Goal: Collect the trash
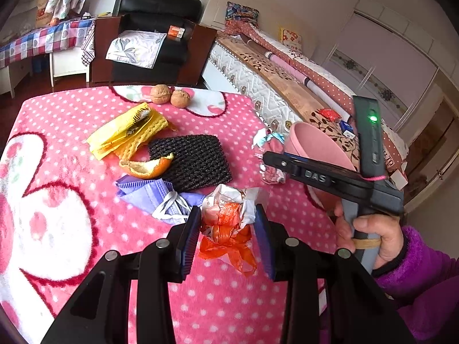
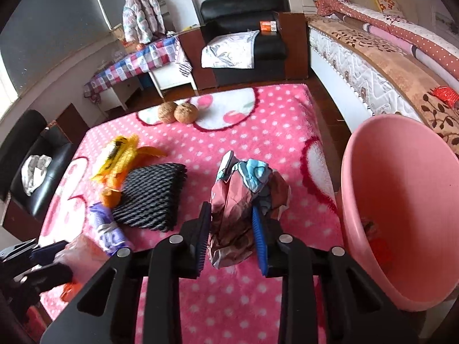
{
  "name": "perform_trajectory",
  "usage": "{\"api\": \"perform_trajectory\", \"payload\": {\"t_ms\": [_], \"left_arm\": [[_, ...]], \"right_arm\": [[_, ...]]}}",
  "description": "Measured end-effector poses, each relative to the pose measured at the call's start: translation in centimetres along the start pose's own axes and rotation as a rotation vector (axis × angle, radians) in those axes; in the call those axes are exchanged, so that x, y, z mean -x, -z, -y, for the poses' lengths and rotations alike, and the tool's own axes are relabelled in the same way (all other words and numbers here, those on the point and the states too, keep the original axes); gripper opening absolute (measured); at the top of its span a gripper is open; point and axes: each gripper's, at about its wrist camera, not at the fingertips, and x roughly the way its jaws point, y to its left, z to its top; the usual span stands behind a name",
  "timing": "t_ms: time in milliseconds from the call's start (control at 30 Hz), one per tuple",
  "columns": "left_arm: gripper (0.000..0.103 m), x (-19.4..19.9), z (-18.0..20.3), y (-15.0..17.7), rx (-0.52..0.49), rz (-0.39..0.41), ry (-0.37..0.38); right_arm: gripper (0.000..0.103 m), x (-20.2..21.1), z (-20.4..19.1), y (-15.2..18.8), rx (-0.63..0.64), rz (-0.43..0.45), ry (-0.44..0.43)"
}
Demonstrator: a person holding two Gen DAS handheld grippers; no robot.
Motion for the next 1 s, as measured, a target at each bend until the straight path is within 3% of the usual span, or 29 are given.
{"api": "perform_trajectory", "payload": {"t_ms": [333, 600, 1000], "left_arm": [[0.037, 0.0, 1.0, -1.2, 0.025, 0.028, -0.036], [0.037, -0.1, 2.2, -2.9, 0.028, 0.062, -0.063], [0.037, -0.8, 5.2, -5.5, -0.019, 0.097, -0.073]], "right_arm": [[0.029, 3.4, 0.4, 0.2, 0.004, 0.068, -0.076], [0.029, 6.1, 1.0, 0.1, 0.017, 0.138, -0.075], [0.029, 9.0, 5.4, 0.0, -0.085, 0.21, -0.041]]}}
